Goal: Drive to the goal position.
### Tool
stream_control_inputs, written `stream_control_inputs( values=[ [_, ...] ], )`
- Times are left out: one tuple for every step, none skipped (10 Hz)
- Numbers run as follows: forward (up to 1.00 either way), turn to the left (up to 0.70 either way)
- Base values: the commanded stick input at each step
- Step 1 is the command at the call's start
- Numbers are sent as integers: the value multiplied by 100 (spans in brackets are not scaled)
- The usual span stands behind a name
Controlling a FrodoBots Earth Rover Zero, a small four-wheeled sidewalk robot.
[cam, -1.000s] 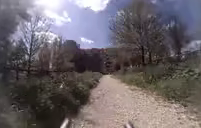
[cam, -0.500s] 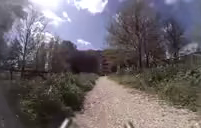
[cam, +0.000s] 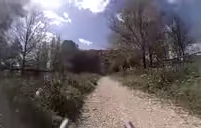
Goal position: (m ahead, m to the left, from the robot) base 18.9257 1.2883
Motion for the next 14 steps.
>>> stream_control_inputs(
  values=[
    [85,0],
    [85,0],
    [85,0],
    [85,0],
    [85,0],
    [85,-28],
    [85,-34],
    [85,-17],
    [84,0],
    [83,-12],
    [82,-33],
    [82,-28],
    [82,-12],
    [82,0]
  ],
)
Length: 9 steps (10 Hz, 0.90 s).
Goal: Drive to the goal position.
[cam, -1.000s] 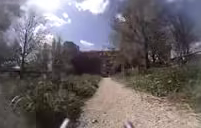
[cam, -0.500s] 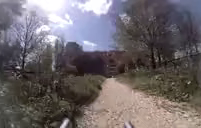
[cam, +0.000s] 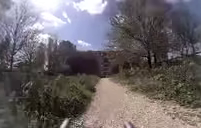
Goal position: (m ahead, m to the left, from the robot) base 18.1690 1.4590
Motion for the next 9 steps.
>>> stream_control_inputs(
  values=[
    [82,-25],
    [82,-33],
    [82,-19],
    [84,-6],
    [85,0],
    [85,0],
    [85,0],
    [85,0],
    [85,0]
  ],
)
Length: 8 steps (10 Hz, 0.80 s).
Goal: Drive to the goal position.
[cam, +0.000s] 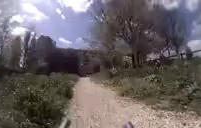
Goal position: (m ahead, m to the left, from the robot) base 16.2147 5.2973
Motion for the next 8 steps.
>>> stream_control_inputs(
  values=[
    [85,0],
    [85,0],
    [85,0],
    [85,0],
    [85,0],
    [85,0],
    [85,0],
    [85,0]
  ],
)
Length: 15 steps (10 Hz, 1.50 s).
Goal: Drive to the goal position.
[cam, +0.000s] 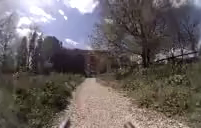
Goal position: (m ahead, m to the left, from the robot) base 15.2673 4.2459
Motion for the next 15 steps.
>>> stream_control_inputs(
  values=[
    [85,0],
    [85,0],
    [84,0],
    [84,0],
    [84,0],
    [84,0],
    [84,0],
    [84,0],
    [85,0],
    [85,0],
    [85,0],
    [85,0],
    [85,0],
    [85,0],
    [85,0]
  ],
)
